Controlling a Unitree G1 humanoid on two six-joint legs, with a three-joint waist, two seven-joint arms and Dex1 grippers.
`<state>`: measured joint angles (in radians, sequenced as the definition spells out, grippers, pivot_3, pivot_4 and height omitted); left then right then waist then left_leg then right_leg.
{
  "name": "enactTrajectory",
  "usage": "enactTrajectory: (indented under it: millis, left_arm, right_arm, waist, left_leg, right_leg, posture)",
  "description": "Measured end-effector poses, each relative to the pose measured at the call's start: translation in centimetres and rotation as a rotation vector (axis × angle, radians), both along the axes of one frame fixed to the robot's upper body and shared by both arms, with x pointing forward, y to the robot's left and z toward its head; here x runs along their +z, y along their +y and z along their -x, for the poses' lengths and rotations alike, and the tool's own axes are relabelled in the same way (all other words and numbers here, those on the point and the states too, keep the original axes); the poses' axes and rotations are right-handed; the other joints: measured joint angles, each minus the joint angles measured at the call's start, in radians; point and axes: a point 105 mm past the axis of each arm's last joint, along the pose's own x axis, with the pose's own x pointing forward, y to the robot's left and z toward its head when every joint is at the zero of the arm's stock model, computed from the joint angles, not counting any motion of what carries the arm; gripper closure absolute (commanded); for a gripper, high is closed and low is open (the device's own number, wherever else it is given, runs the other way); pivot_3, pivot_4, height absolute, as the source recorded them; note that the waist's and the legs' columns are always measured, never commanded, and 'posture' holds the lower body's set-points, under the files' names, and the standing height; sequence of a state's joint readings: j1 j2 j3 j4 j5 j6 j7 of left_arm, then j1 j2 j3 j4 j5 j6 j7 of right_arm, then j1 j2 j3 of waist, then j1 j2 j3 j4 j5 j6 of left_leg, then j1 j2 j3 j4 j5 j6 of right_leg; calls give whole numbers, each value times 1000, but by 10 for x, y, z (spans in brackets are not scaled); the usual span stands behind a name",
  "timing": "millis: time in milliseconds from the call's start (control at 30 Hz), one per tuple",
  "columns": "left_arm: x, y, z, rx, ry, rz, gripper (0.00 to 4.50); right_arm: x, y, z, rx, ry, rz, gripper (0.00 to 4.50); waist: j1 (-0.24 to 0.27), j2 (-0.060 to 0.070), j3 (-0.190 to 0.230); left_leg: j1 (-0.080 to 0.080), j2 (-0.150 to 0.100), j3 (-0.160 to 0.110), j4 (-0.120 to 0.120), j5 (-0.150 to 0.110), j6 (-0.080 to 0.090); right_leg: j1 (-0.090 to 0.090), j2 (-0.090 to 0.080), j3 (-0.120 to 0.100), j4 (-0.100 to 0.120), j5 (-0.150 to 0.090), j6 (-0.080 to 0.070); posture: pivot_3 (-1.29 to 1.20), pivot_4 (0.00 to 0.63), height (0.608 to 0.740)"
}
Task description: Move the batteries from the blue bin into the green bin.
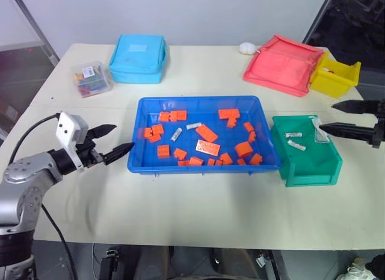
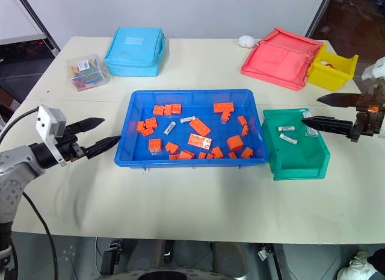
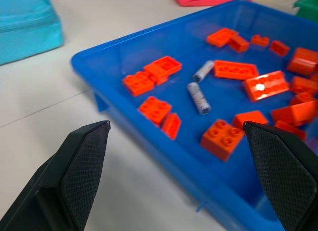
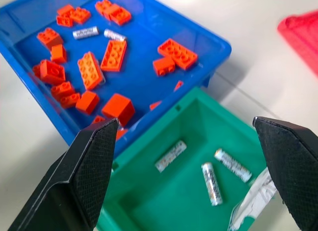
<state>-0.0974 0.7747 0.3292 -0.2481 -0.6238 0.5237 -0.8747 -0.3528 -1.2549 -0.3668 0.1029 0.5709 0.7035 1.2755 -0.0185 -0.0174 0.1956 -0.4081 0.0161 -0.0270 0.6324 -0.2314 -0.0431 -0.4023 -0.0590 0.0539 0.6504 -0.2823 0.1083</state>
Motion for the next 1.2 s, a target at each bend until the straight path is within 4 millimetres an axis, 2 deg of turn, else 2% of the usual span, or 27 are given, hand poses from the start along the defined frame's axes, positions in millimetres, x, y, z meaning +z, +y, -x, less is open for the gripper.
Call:
enactTrajectory:
  millis: [133,300,733,1100,1200]
  left_arm:
    - [0,-1,2,-14,18,8,0]
    - [11,1,-1,-16,-17,3,0]
    - [10,1,0,-30,-12,5,0]
    - [11,7,1,-12,-13,-2,0]
    - [12,9,1,-6,-18,-4,0]
  right_arm:
    - [-4,-3,0,-8,5,11,35]
    - [-4,-4,0,-16,-2,14,35]
    - [-6,-4,-3,-27,-16,4,35]
    - [1,-1,-6,-22,-43,5,35]
    - [12,10,-12,7,-86,-51,35]
  waist:
    - [0,0,0]
    - [0,0,0]
    - [0,0,0]
    - [-1,0,0]
    - [-4,0,0]
  left_leg:
    - [0,0,0,0,0,0]
    - [0,0,0,0,0,0]
    - [0,0,0,0,0,0]
    - [0,0,0,0,0,0]
    - [0,0,0,0,0,0]
  right_leg:
    - [0,0,0,0,0,0]
    - [0,0,0,0,0,0]
    - [0,0,0,0,0,0]
    - [0,0,0,0,0,0]
    - [0,0,0,1,0,0]
  posture:
    - [0,150,740]
    - [0,150,740]
    - [0,150,740]
    - [0,150,740]
    - [0,150,740]
